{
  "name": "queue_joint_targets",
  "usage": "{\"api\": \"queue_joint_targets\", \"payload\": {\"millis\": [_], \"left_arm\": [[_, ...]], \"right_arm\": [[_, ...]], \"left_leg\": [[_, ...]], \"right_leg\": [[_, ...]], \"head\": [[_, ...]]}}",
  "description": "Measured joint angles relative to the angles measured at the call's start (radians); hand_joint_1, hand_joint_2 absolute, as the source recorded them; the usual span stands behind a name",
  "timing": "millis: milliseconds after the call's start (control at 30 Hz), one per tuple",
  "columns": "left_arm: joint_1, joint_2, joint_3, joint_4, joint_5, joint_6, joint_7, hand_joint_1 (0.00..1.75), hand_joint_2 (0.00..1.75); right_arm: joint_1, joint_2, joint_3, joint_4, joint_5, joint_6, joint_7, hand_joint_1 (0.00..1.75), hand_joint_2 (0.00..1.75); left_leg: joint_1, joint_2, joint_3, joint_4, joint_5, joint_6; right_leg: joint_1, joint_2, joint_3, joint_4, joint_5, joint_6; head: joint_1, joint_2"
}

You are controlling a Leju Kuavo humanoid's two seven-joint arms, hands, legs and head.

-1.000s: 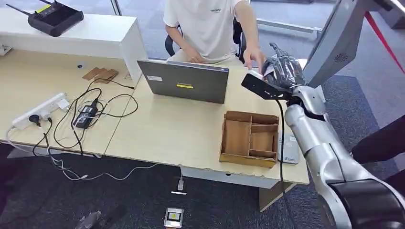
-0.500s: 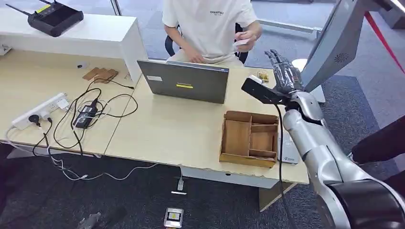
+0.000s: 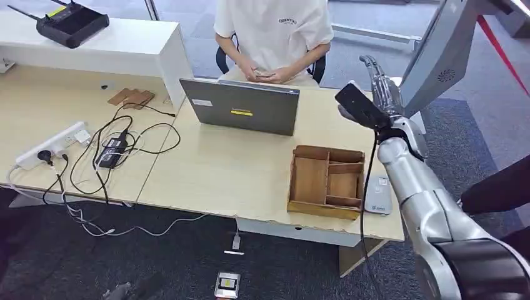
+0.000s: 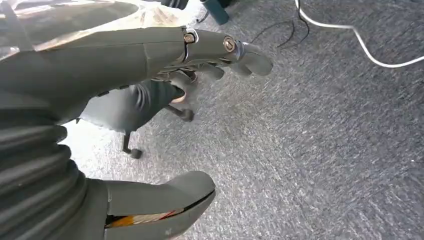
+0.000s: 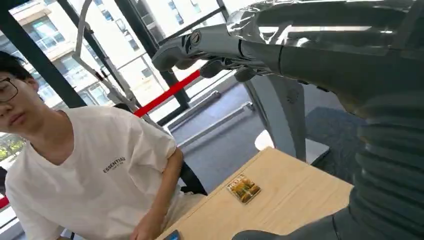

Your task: Pass the card to the sensor for recognition and then transmit it.

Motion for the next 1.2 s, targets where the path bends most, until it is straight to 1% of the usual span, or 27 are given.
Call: {"api": "queue_joint_targets", "payload": {"millis": [67,167,233,267,333,400,500,733,800,967,1200], "left_arm": [[0.002,0.002,0.0,0.0,0.006,0.001,0.0,0.0,1.75],[0.009,0.004,0.002,0.0,0.029,0.012,-0.008,0.0,1.75],[0.019,0.006,0.005,0.0,0.042,0.017,-0.016,0.0,1.75],[0.022,0.007,0.008,0.0,0.045,0.019,-0.018,0.0,1.75],[0.028,0.008,0.012,0.0,0.052,0.022,-0.022,0.0,1.75],[0.033,0.01,0.016,0.0,0.053,0.027,-0.024,0.0,1.75],[0.035,0.011,0.018,0.0,0.053,0.031,-0.024,0.0,1.75],[0.037,0.013,0.026,0.0,0.056,0.037,-0.026,0.0,1.75],[0.039,0.013,0.028,0.0,0.056,0.038,-0.029,0.0,1.75],[0.041,0.014,0.037,0.0,0.059,0.043,-0.031,0.0,1.75],[0.054,0.026,0.047,0.001,0.074,0.043,-0.047,0.0,1.75]], "right_arm": [[0.011,-0.001,-0.008,-0.02,-0.049,0.036,-0.008,0.0,1.75],[0.065,-0.007,-0.021,-0.103,-0.193,0.135,0.003,0.0,1.75],[0.118,-0.018,-0.019,-0.188,-0.27,0.194,0.033,0.0,1.75],[0.139,-0.021,-0.019,-0.223,-0.297,0.209,0.05,0.0,1.75],[0.21,-0.038,-0.018,-0.336,-0.334,0.237,0.086,0.0,1.75],[0.277,-0.053,-0.015,-0.437,-0.334,0.255,0.109,0.0,1.75],[0.357,-0.071,-0.009,-0.554,-0.33,0.267,0.121,0.0,1.75],[0.478,-0.098,0.011,-0.742,-0.325,0.334,0.132,0.0,1.75],[0.512,-0.101,0.019,-0.792,-0.319,0.352,0.145,0.0,1.75],[0.583,-0.118,0.041,-0.897,-0.299,0.383,0.162,0.0,1.75],[0.618,-0.133,0.086,-0.97,-0.291,0.409,0.153,0.0,1.75]], "left_leg": [[0.0,0.0,0.0,0.0,0.0,0.0],[0.0,0.0,0.0,0.0,0.0,0.0],[0.0,0.0,0.0,0.0,0.0,0.0],[0.0,0.0,0.0,0.0,0.0,0.0],[0.0,0.0,0.0,0.0,0.0,0.0],[0.001,0.0,0.0,0.0,0.0,0.0],[0.0,0.0,-0.001,0.0,-0.001,0.0],[0.001,0.0,0.0,0.0,-0.001,0.0],[0.001,0.0,0.0,0.0,-0.001,0.0],[0.0,0.0,-0.001,0.0,-0.001,0.0],[0.0,0.0,0.0,-0.001,-0.001,0.0]], "right_leg": [[0.0,0.0,0.0,0.0,0.0,0.0],[0.0,0.0,0.0,0.0,0.0,0.0],[0.0,0.0,0.0,0.0,0.0,0.0],[0.0,0.0,0.0,0.0,0.0,0.0],[0.0,0.0,0.0,-0.001,0.0,0.0],[0.0,0.0,0.0,-0.001,0.0,0.0],[0.0,0.0,0.0,-0.001,0.0,0.0],[0.001,0.0,0.0,0.0,0.0,0.0],[0.001,0.0,0.0,0.0,0.0,0.0],[0.001,0.0,0.0,0.0,-0.001,-0.001],[0.001,0.0,0.0,-0.001,-0.001,-0.001]], "head": [[0.0,0.0],[0.0,0.0],[0.0,0.0],[-0.001,0.0],[0.0,0.0],[0.0,0.0],[0.0,0.0],[0.0,0.0],[0.0,0.0],[0.0,0.0],[0.0,0.0]]}}
